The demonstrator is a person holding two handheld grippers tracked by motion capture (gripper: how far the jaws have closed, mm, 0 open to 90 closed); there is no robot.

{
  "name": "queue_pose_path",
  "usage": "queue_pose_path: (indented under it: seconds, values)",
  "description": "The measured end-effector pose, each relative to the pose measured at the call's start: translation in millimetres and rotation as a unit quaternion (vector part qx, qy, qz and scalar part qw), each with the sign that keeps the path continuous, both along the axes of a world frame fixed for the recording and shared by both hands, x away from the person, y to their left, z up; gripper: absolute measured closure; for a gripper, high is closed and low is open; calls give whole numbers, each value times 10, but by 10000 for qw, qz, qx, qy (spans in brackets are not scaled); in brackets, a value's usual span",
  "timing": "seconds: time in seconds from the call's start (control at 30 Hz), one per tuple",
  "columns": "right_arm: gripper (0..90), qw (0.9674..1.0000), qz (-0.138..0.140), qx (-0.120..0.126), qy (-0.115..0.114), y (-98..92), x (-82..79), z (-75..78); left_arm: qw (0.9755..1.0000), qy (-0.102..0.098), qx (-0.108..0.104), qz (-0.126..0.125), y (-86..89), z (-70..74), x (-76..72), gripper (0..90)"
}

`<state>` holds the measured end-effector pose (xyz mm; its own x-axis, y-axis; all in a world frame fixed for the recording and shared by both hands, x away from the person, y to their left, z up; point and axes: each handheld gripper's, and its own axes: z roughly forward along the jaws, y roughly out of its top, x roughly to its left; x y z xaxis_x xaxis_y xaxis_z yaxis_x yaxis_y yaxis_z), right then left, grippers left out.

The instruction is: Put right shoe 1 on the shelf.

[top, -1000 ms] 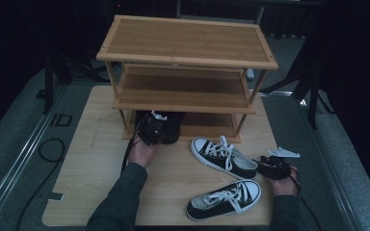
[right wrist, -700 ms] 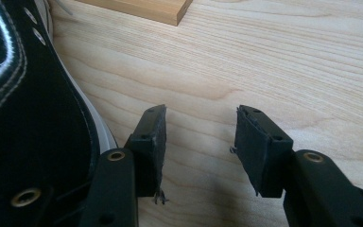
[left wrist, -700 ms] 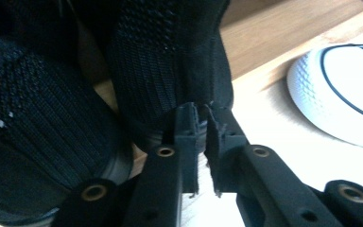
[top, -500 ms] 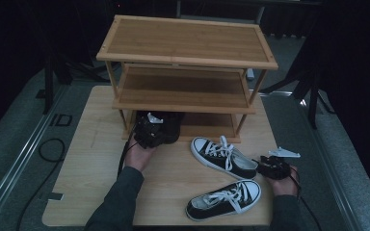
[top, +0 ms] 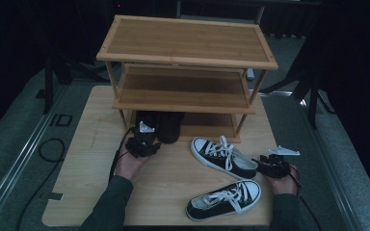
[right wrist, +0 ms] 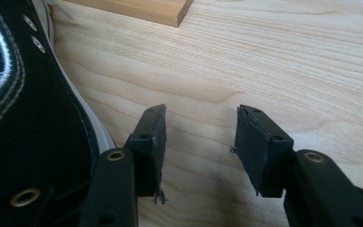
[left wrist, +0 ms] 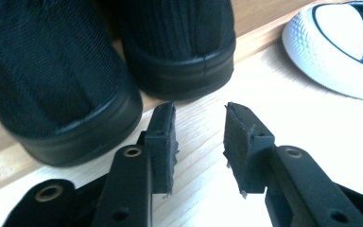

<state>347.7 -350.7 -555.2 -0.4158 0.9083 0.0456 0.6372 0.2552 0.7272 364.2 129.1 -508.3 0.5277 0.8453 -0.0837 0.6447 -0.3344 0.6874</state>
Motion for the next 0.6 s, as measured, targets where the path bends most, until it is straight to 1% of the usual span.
queue_pose_path:
  seconds: [0.03,0.07,0.17,0.3,0.37,0.4,0.5,0.53,0.57,0.6]
  values:
    - [533,10000,-7,23,0,-2,3,-1,10000,-9,-16,-22,-1,-23,-22,635]
    - [529,10000,-10,63,10,-6,6,-2,10000,-46,38,-46,-5,-44,-46,634]
    - [517,9999,26,123,55,-20,15,2,9998,-123,56,-116,-13,-97,-105,628]
    - [516,9999,37,105,59,-17,16,3,9997,-214,47,-125,16,-144,-170,617]
    - [516,9999,47,105,43,-18,14,0,9996,-250,87,-126,49,-174,-204,613]
    - [516,9999,51,104,43,-19,14,0,9996,-256,74,-117,73,-189,-217,610]
    - [517,9999,55,82,75,-15,20,8,9998,-199,43,-52,142,-235,-229,607]
    - [516,9999,71,67,112,-14,27,16,9999,-169,-3,-7,161,-250,-233,606]
    - [518,9997,114,103,168,-18,38,25,9999,-129,-91,23,175,-270,-240,606]
    - [518,9996,153,122,205,-21,47,37,9999,-95,-107,10,183,-290,-247,604]
